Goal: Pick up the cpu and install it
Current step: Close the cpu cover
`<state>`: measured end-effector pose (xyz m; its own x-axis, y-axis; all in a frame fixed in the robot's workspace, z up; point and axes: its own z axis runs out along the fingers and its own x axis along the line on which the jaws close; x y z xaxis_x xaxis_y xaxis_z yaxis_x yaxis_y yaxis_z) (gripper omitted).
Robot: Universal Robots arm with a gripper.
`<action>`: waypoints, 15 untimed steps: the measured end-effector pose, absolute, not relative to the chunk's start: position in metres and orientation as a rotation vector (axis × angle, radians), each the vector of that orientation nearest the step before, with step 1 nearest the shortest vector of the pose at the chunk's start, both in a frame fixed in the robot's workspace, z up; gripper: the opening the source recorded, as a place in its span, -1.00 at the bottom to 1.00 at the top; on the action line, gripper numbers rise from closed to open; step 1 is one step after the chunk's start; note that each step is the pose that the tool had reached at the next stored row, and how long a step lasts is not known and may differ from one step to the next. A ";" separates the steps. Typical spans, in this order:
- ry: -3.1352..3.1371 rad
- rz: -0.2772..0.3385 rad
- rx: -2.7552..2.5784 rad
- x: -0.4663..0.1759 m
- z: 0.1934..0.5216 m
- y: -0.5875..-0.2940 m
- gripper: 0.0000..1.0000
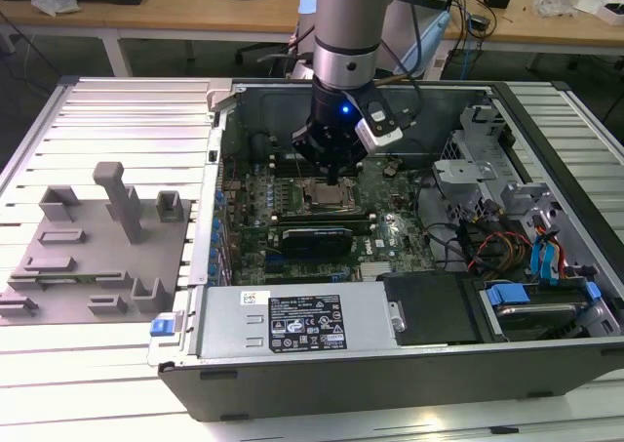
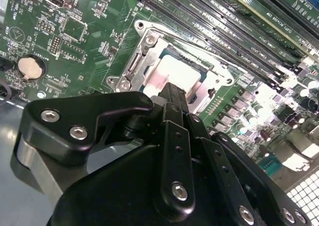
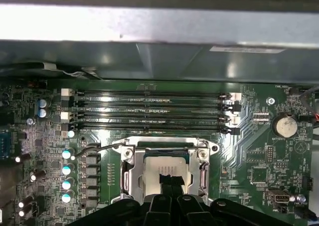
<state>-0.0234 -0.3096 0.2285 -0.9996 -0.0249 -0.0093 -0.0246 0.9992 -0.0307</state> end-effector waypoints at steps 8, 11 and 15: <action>3.130 -0.047 -0.043 -0.026 0.228 -0.310 -0.79; 3.128 -0.048 -0.043 -0.034 0.226 -0.310 -0.79; 3.127 -0.046 -0.043 -0.040 0.221 -0.312 -0.79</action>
<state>-0.0404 -0.3120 0.2210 -0.9995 -0.0275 -0.0133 -0.0271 0.9992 -0.0298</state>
